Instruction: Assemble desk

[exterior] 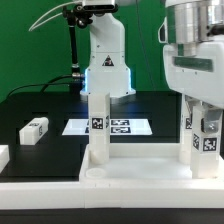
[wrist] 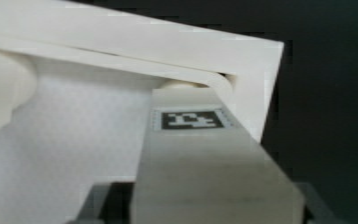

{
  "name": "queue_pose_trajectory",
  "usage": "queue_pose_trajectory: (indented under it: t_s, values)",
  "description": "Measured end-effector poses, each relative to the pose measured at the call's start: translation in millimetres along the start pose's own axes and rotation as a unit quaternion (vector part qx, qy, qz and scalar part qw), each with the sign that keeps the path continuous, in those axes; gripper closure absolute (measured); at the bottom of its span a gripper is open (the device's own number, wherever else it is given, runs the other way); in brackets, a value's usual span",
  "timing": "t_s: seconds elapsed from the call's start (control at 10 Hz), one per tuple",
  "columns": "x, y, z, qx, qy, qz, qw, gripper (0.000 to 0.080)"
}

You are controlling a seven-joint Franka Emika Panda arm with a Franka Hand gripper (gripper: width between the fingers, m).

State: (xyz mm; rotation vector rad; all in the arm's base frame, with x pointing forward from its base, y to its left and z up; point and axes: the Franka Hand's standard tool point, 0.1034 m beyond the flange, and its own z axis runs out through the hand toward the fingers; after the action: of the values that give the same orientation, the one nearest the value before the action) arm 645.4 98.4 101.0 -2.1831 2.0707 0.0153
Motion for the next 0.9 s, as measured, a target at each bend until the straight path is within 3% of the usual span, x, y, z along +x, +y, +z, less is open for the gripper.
queue_pose_trajectory:
  t_s: [0.3, 0.8, 0.9]
  values:
    - [-2.8, 0.2, 0.5, 0.008, -0.021, 0.156, 0.987, 0.0508]
    - [4.1, 1.7, 0.4, 0.009, -0.013, 0.217, 0.976, 0.0503]
    - [4.2, 1.8, 0.6, 0.009, -0.013, 0.215, 0.976, 0.0312]
